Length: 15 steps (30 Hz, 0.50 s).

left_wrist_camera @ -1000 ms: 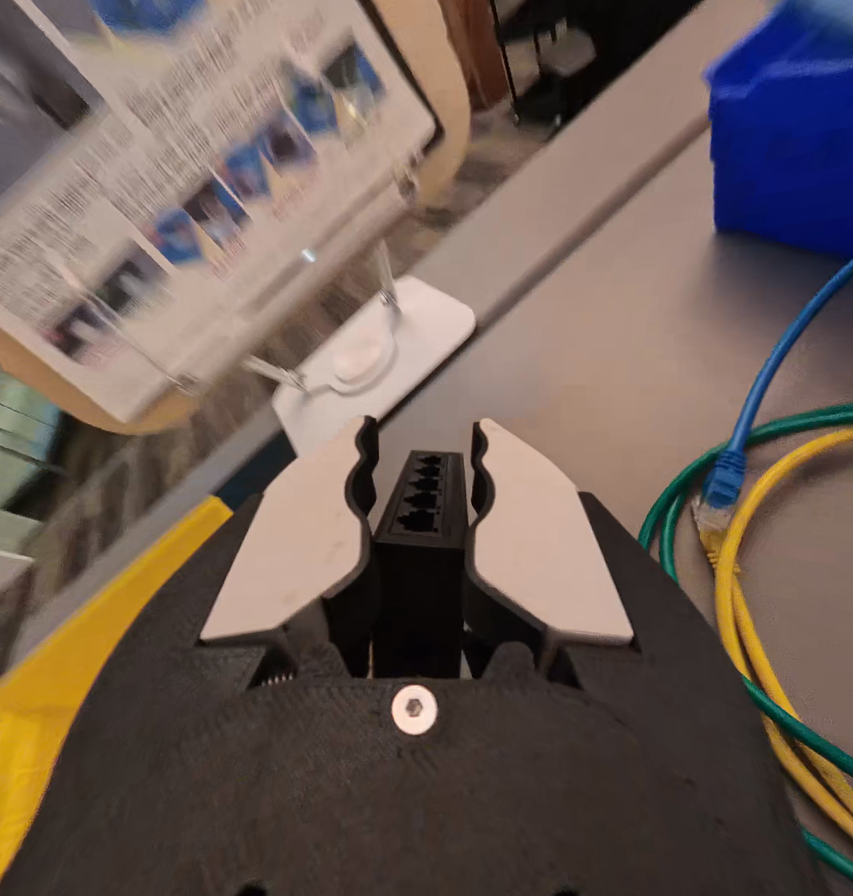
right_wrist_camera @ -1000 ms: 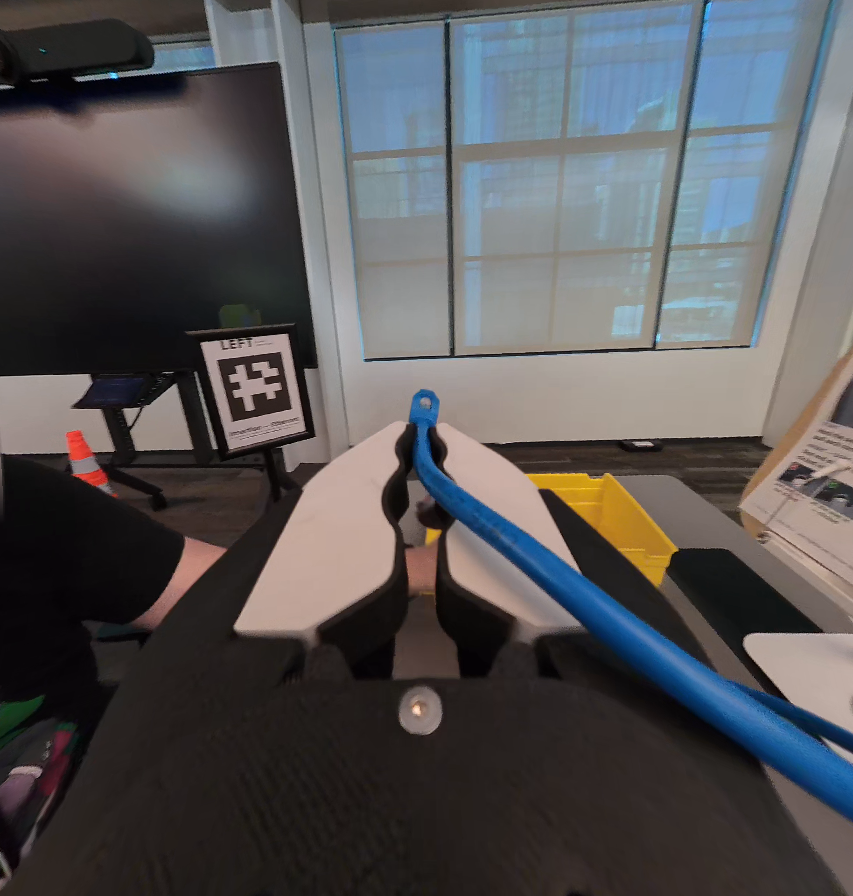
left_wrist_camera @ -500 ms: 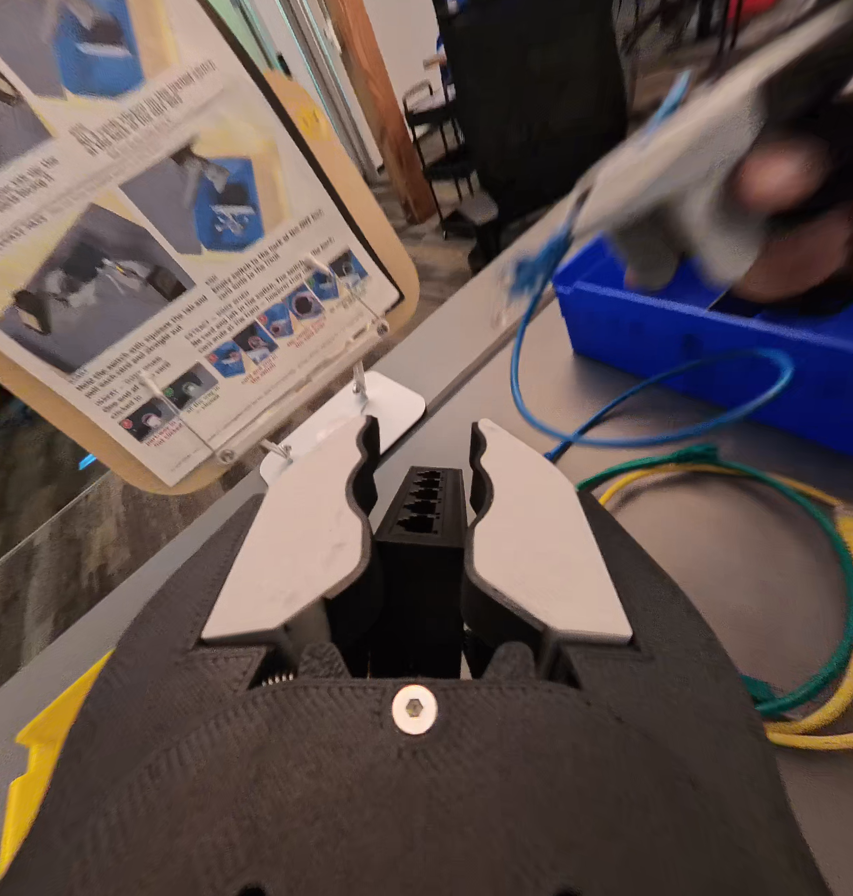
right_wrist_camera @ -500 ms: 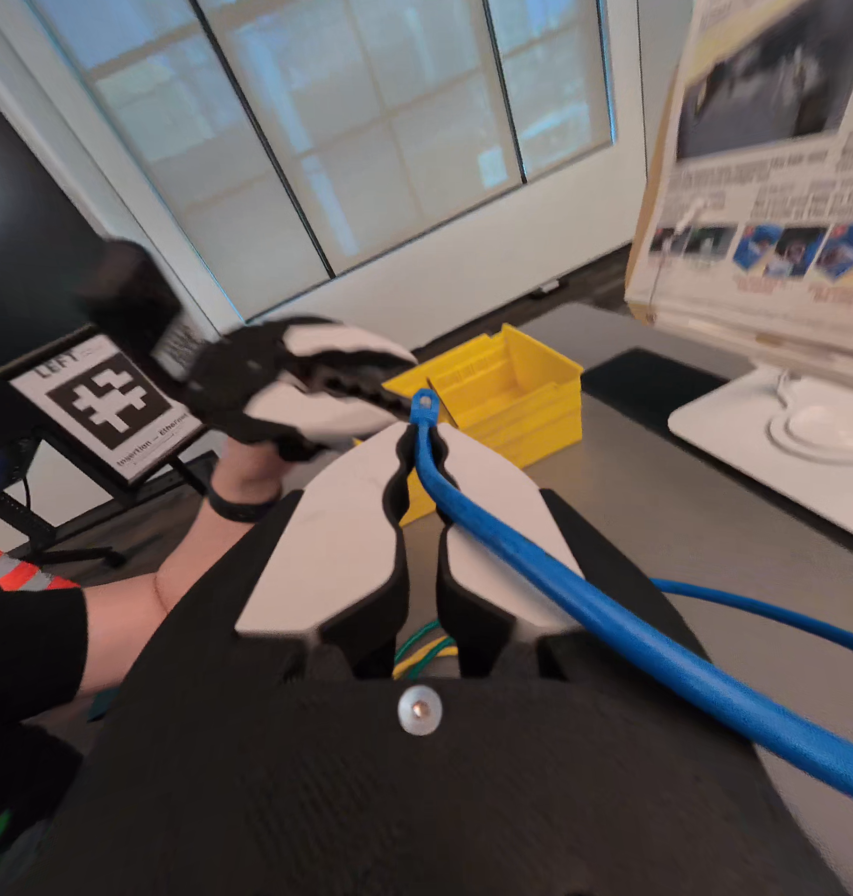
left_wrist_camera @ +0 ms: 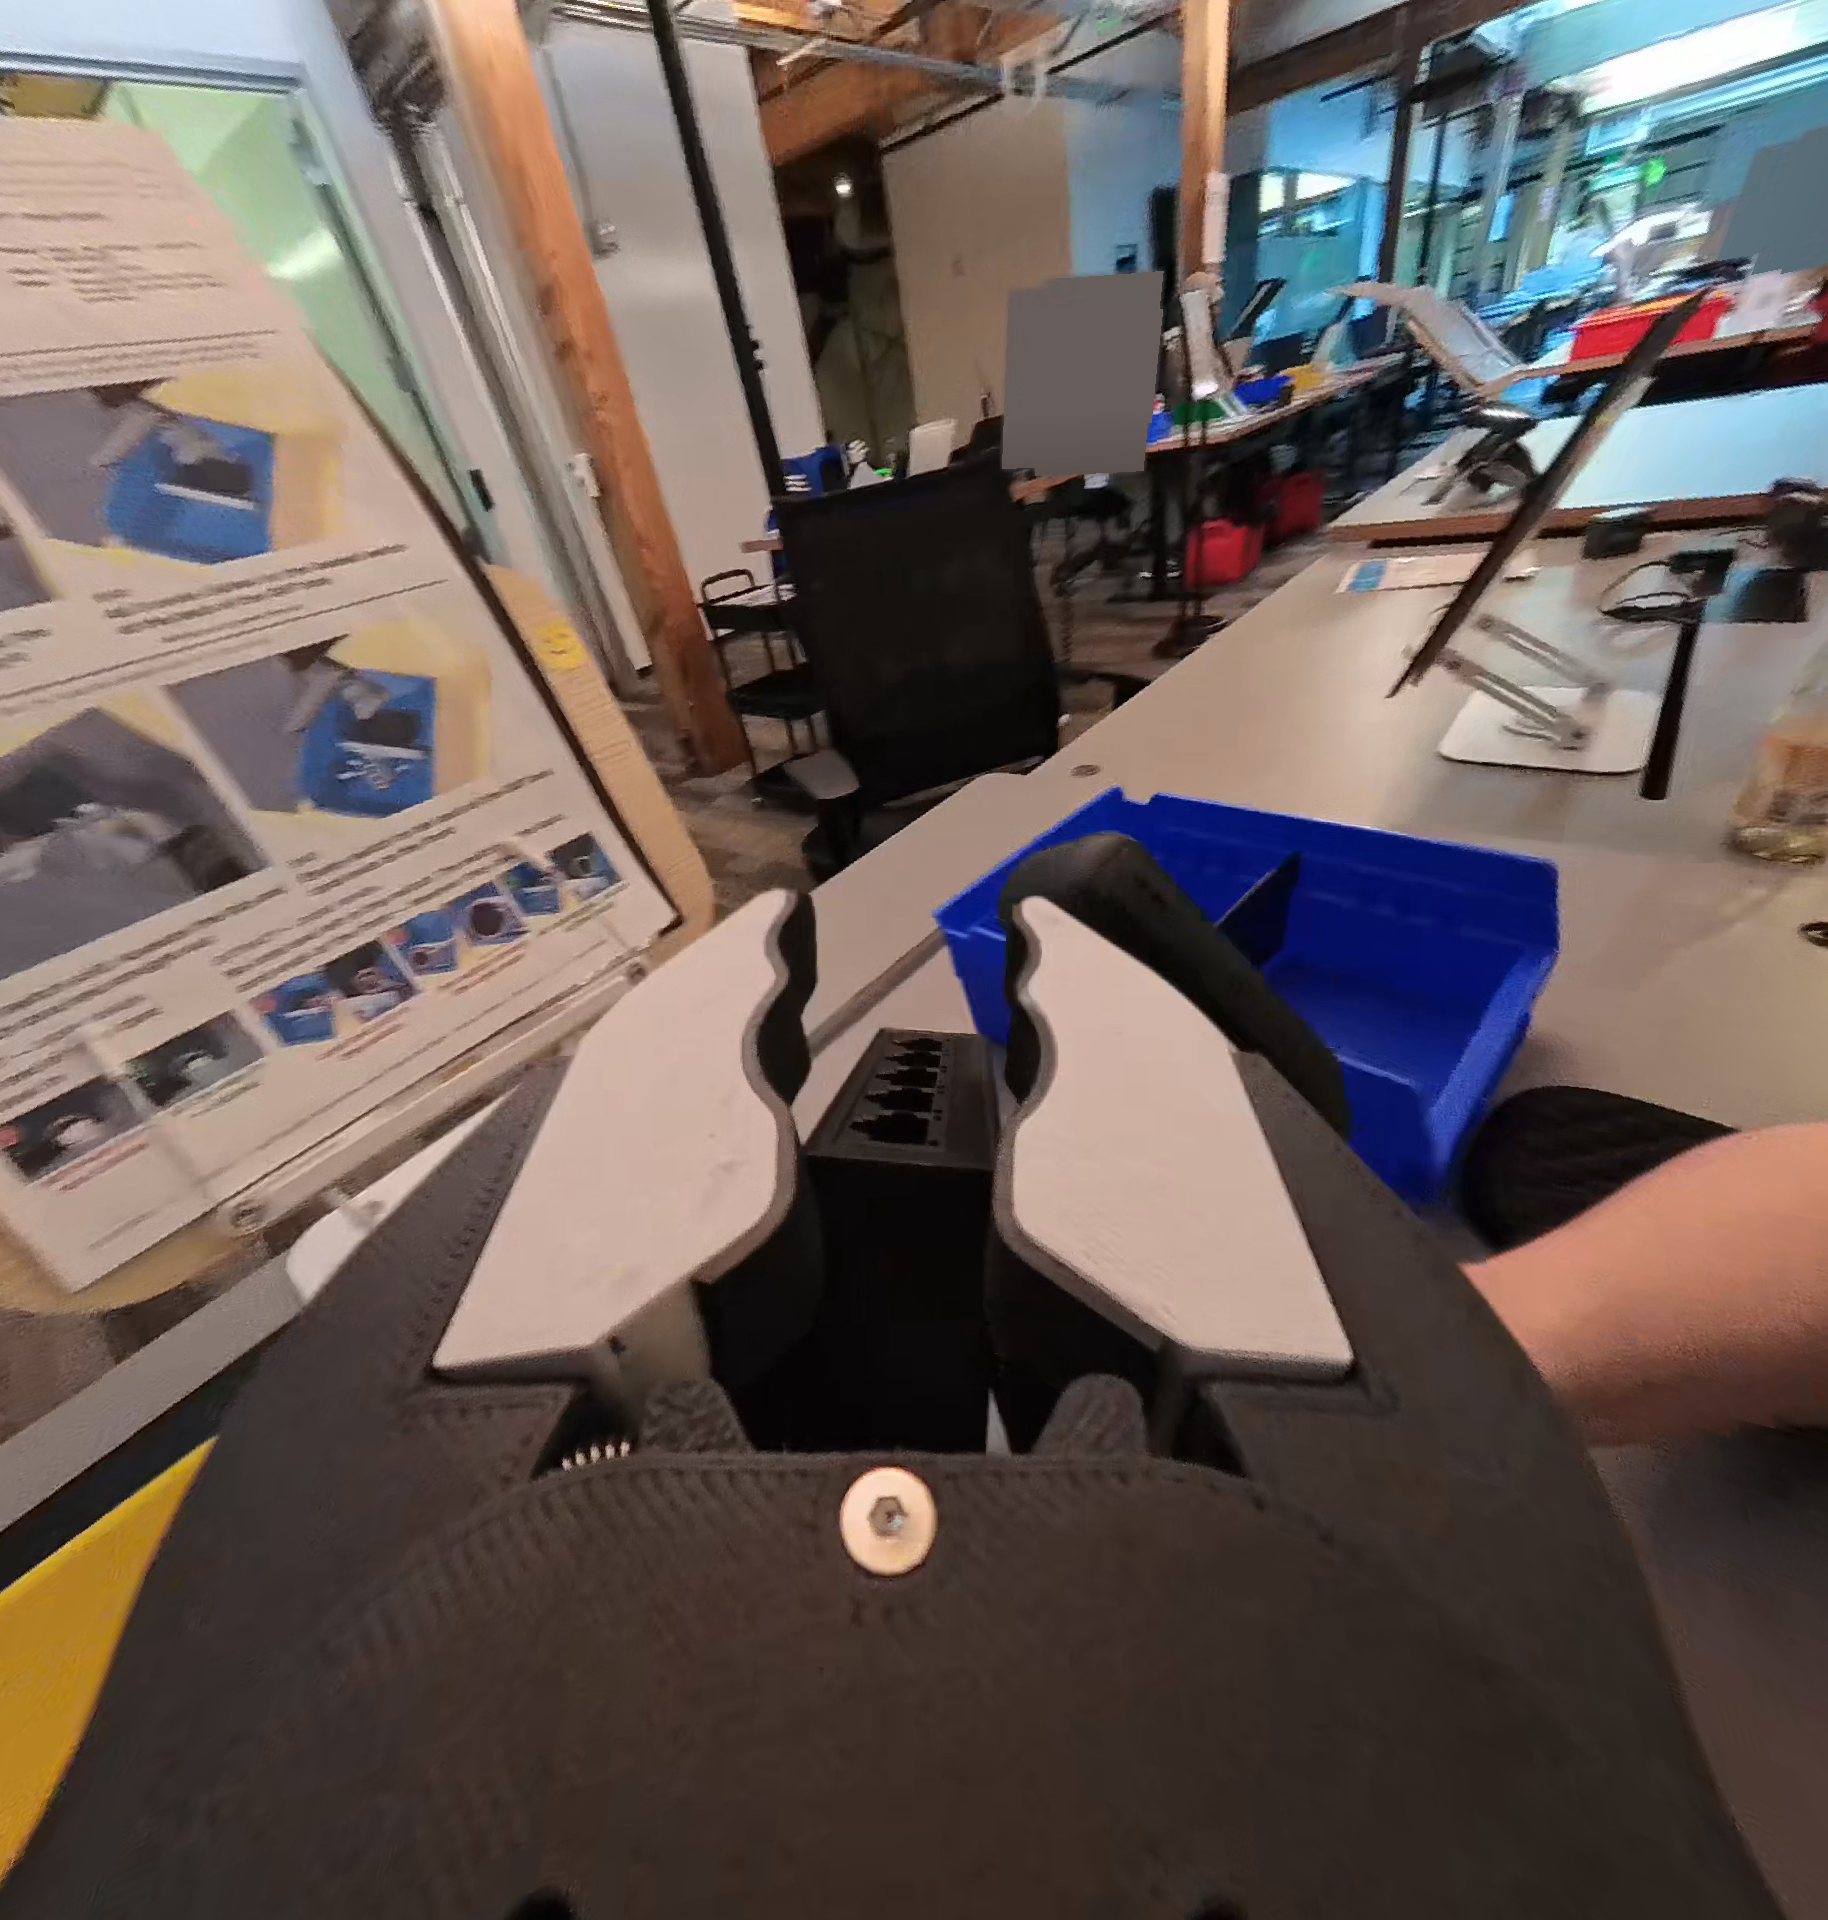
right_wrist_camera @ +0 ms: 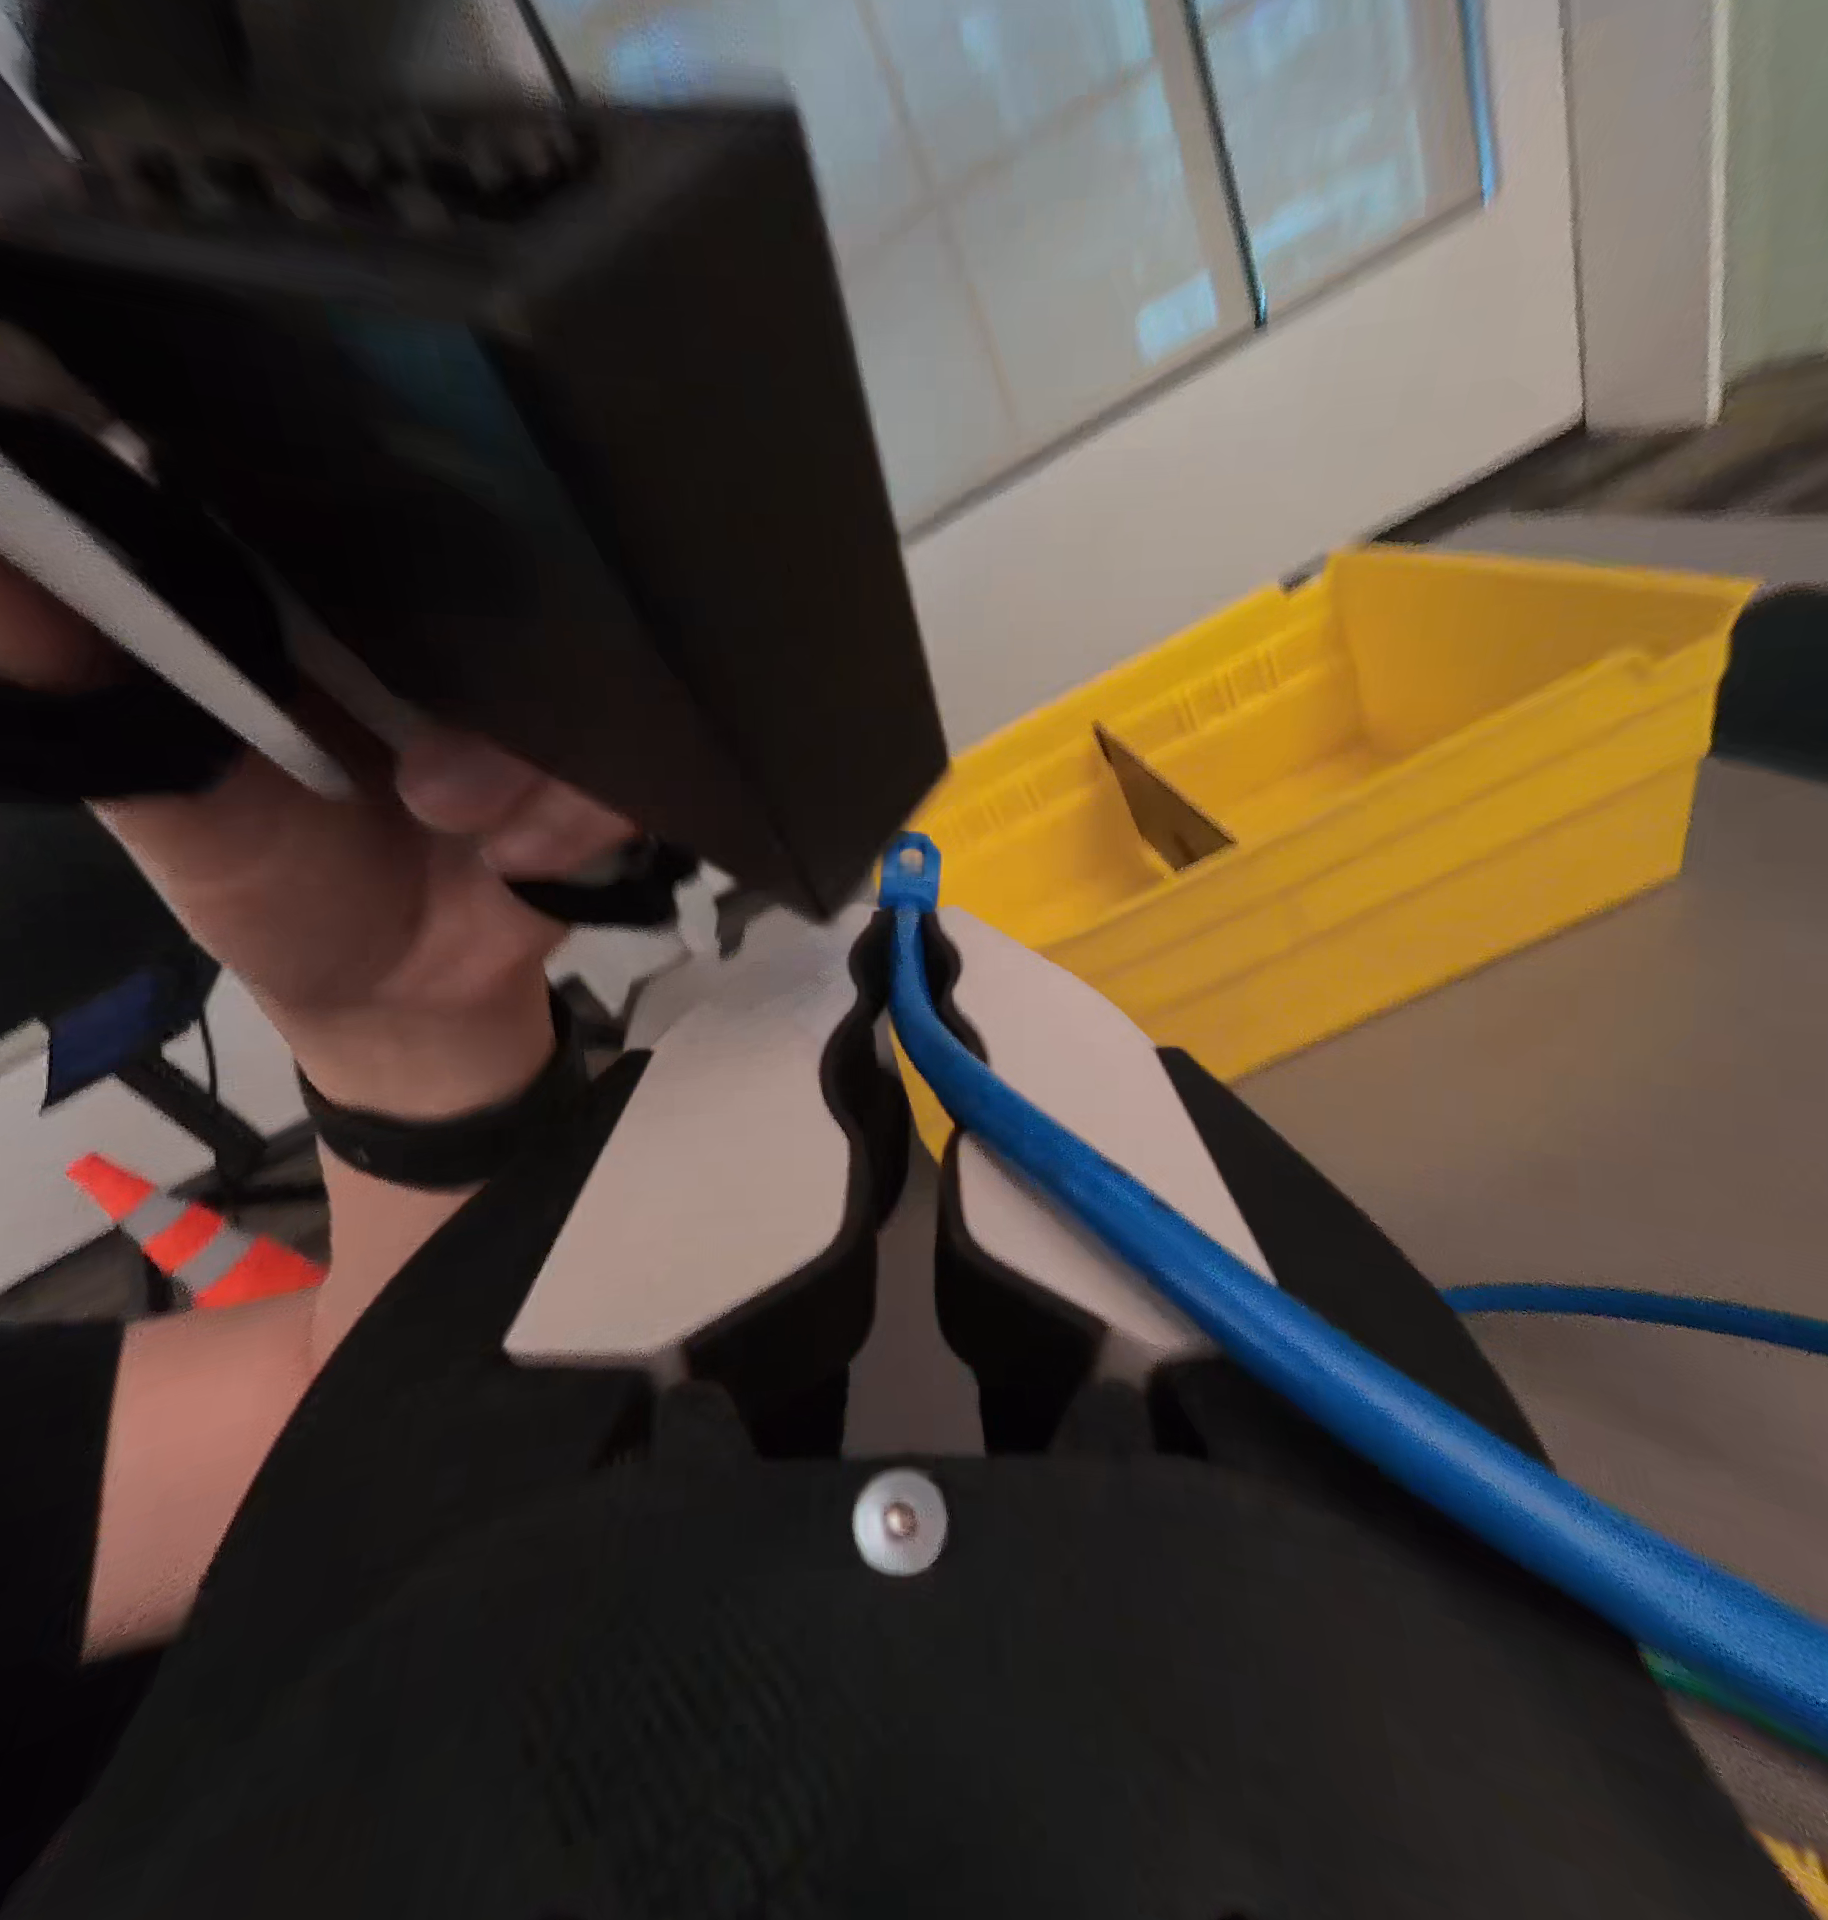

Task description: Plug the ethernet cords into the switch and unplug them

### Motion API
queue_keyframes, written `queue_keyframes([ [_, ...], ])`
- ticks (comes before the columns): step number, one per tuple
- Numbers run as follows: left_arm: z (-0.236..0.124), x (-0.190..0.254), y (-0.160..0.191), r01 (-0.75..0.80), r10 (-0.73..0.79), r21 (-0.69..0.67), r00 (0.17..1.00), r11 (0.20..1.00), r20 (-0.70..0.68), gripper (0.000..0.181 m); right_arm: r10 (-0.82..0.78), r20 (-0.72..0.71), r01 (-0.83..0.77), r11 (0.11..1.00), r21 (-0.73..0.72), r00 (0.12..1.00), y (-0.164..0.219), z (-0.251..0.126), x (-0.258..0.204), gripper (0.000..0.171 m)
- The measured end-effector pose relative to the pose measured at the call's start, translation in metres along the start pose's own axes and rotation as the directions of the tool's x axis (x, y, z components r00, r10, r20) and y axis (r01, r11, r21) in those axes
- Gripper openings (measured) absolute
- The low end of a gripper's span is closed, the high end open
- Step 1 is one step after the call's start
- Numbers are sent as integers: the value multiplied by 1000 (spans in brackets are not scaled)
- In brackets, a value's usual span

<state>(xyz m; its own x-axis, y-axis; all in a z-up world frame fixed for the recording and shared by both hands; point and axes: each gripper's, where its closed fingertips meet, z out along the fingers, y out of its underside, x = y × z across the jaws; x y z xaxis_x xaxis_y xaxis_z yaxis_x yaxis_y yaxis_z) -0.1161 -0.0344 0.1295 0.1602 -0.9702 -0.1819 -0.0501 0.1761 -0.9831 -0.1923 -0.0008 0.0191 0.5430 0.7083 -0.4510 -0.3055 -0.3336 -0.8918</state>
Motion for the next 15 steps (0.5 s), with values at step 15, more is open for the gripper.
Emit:
queue_keyframes([
  [15, 14, 27, 20, -110, 102, -109, 992, 988, -76, 33, -366, -147, 393, 878, 274, 919, -72, -54, -2, 6],
])
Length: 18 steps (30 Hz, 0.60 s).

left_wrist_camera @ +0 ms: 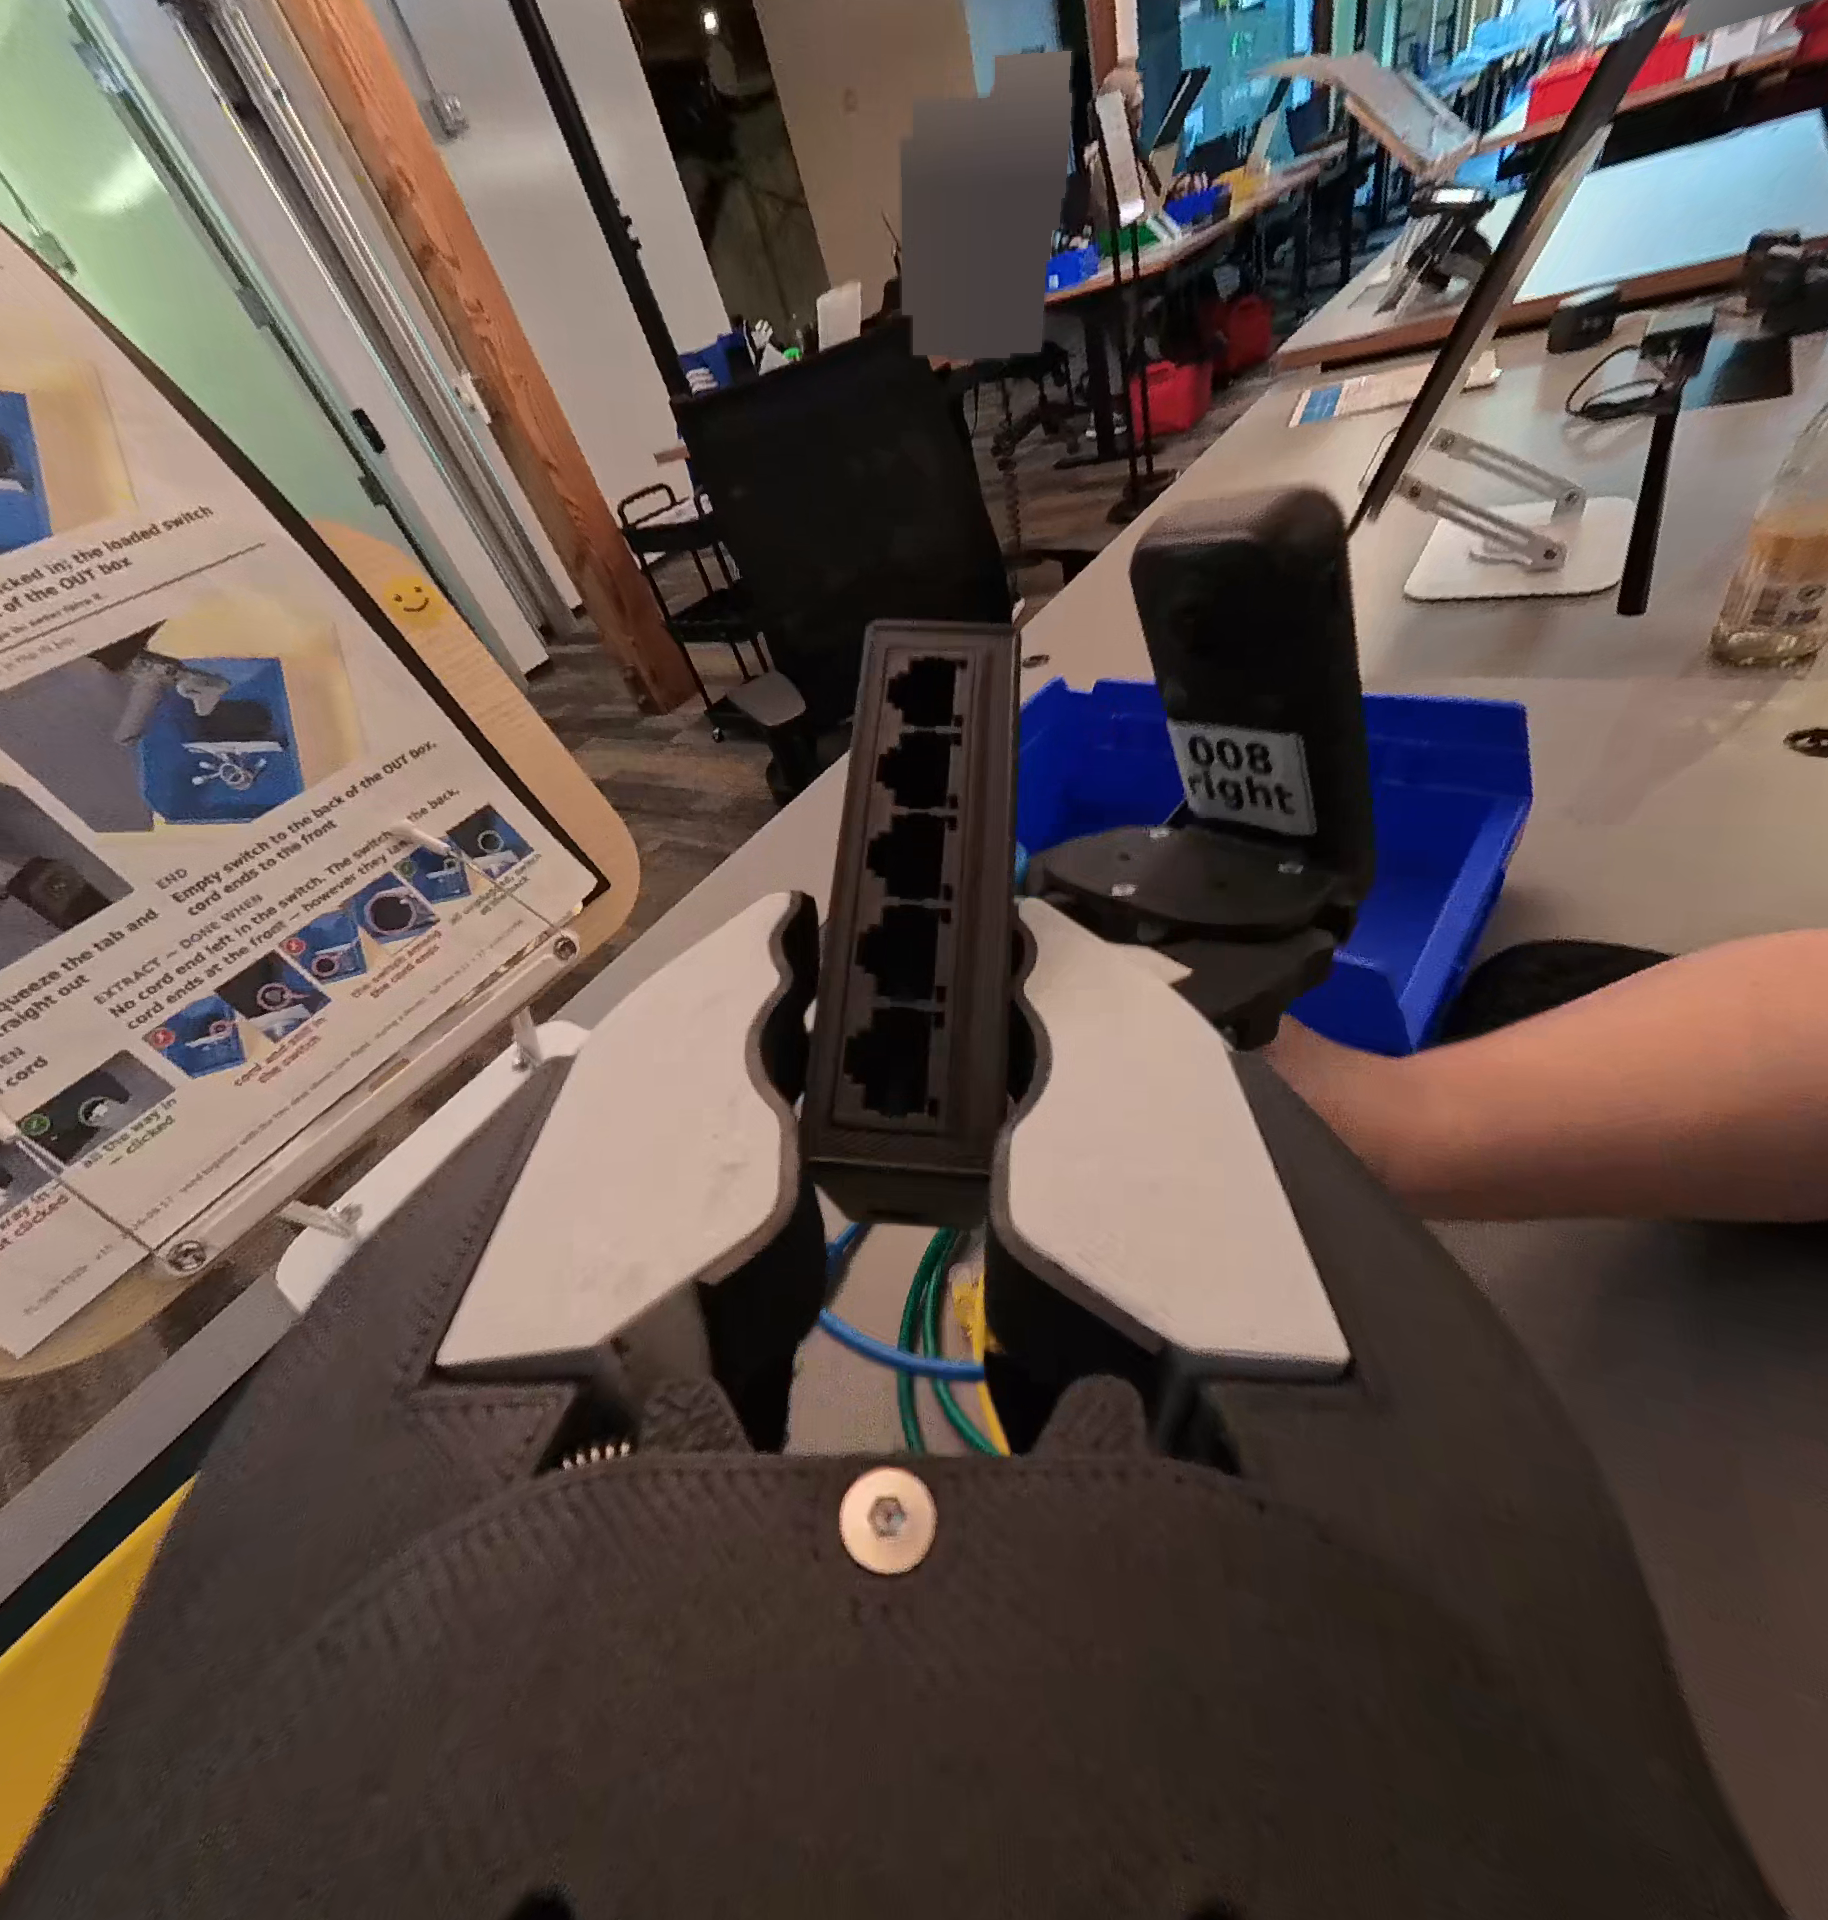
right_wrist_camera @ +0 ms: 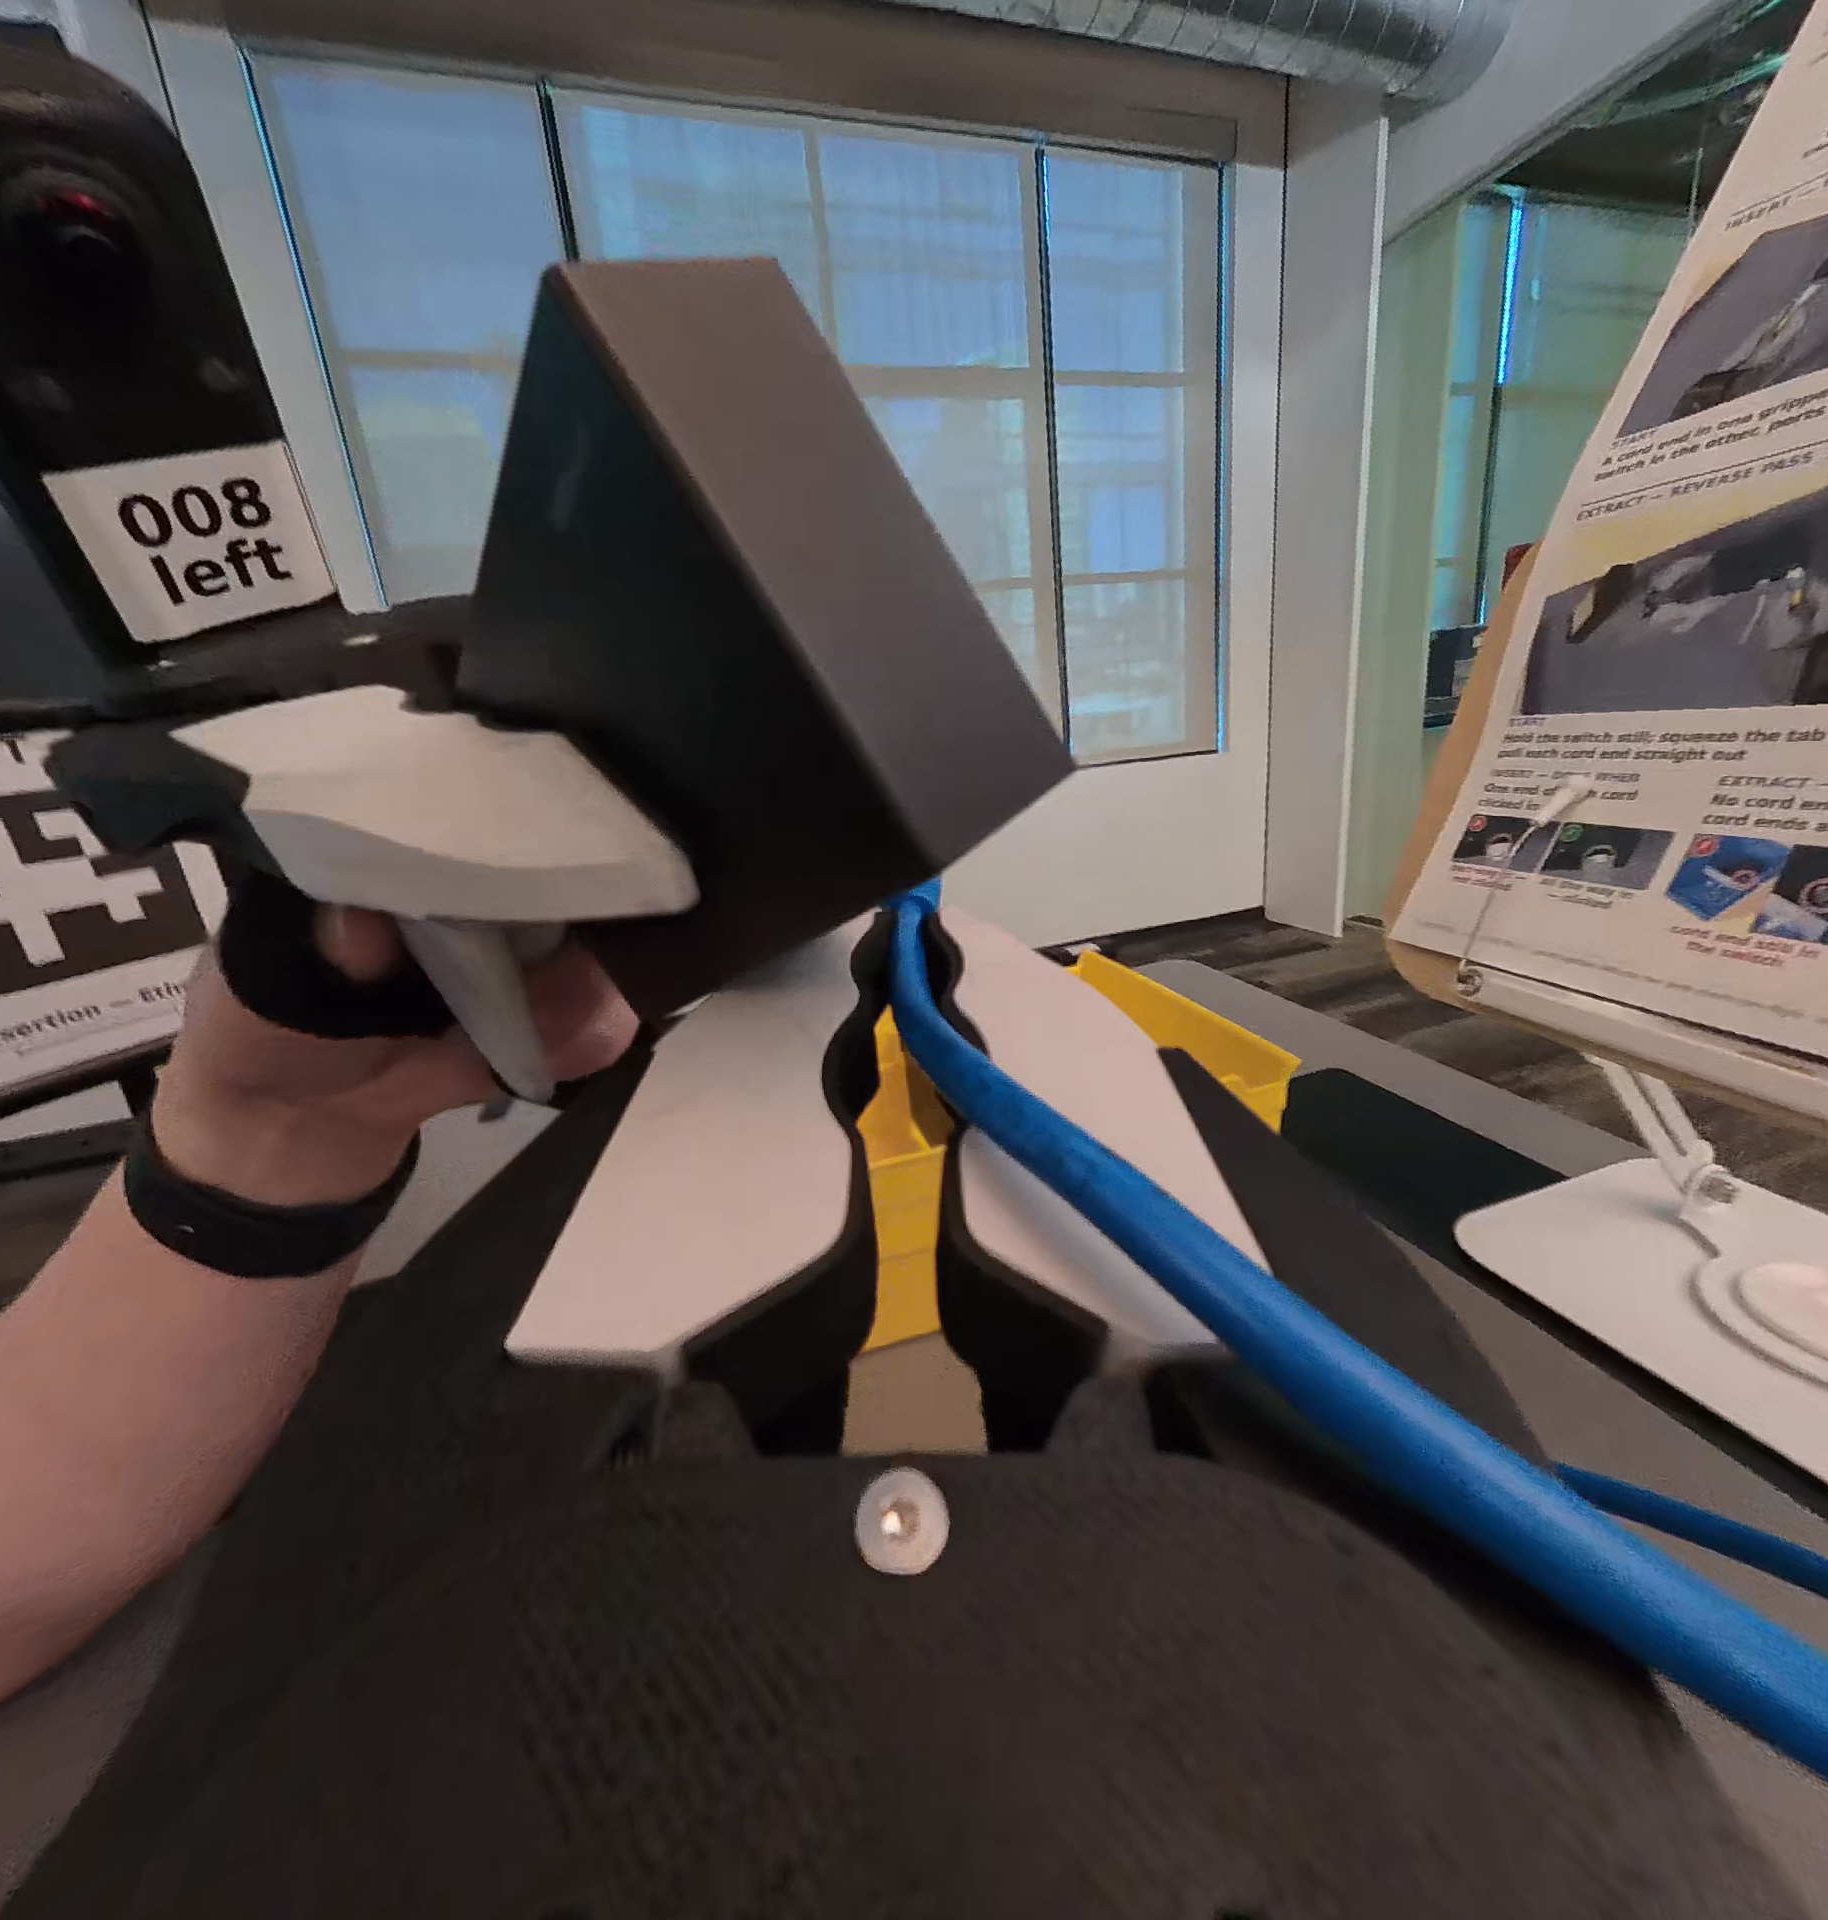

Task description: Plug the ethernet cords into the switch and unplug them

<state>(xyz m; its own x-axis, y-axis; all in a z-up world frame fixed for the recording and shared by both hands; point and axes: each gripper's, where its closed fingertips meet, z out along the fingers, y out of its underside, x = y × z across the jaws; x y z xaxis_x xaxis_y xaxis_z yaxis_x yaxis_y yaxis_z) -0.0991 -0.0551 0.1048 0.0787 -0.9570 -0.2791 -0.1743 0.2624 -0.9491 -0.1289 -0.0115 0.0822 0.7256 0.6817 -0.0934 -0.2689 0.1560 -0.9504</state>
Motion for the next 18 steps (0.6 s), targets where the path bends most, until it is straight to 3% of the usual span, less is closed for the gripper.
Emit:
queue_keyframes([
  [12, 5, 3, 9, -153, 153, 15, 988, 988, 38, 42, -51, 7, 51, 998, -36, 999, 7, 0, 4, 6],
  [15, 5, 8, 10, -181, 181, 6, 983, 983, 13, 34, -46, 1, 46, 998, -44, 999, 7, 0, 6, 6],
  [18, 3, -2, 11, -320, 324, -55, 938, 946, 120, 33, -40, -9, 40, 997, -60, 999, 8, -1, 9, 6],
])
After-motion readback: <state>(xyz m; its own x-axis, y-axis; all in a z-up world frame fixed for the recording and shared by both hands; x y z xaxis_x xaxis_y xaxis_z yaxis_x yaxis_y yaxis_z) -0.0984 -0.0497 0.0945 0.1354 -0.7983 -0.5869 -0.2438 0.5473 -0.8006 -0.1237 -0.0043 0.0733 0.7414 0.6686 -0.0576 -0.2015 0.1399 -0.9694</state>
